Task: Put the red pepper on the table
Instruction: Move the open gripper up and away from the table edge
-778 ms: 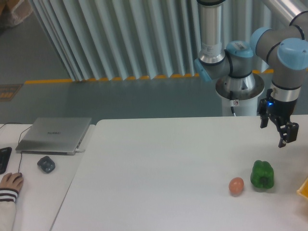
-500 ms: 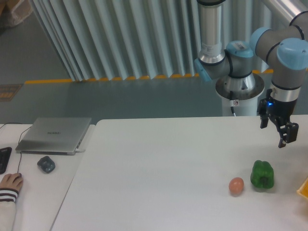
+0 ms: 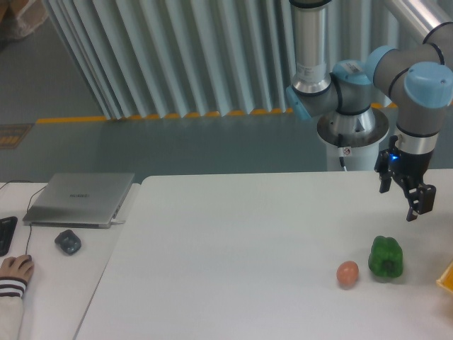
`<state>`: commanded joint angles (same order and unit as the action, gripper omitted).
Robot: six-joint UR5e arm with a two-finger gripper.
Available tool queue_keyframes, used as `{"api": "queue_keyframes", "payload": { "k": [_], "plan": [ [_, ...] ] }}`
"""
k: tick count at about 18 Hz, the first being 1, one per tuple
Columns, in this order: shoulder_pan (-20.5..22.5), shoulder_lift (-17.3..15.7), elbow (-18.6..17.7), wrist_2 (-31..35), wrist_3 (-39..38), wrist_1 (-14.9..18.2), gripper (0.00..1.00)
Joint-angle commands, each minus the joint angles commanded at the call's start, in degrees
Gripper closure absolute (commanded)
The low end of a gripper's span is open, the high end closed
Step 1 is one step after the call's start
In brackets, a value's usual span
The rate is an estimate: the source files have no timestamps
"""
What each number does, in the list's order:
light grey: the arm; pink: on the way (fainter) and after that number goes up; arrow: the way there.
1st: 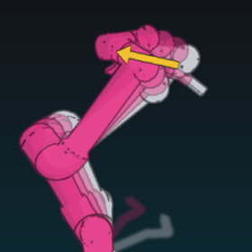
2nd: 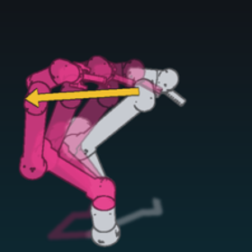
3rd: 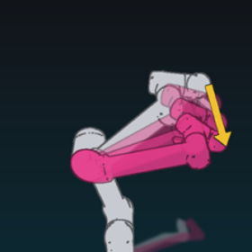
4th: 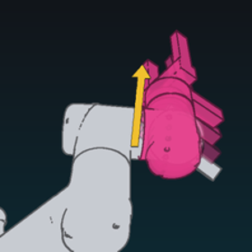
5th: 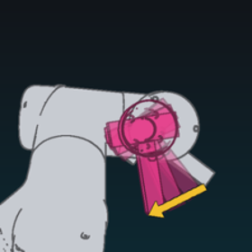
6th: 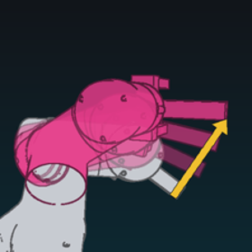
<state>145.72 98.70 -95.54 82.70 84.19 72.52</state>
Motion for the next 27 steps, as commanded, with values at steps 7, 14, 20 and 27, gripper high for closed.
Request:
{"api": "queue_keyframes", "payload": {
  "k": [7,14,20,27],
  "plan": [
    [0.8,1.3,0.6,5.9,0.2,-6.4,0.00],
    [4.6,1.4,-0.3,5.6,-10.7,-5.9,0.00],
    [4.7,4.2,3.1,3.8,-27.8,-6.4,0.00],
    [9.8,6.2,3.8,0.2,-42.8,-10.7,0.00]
  ]
}}
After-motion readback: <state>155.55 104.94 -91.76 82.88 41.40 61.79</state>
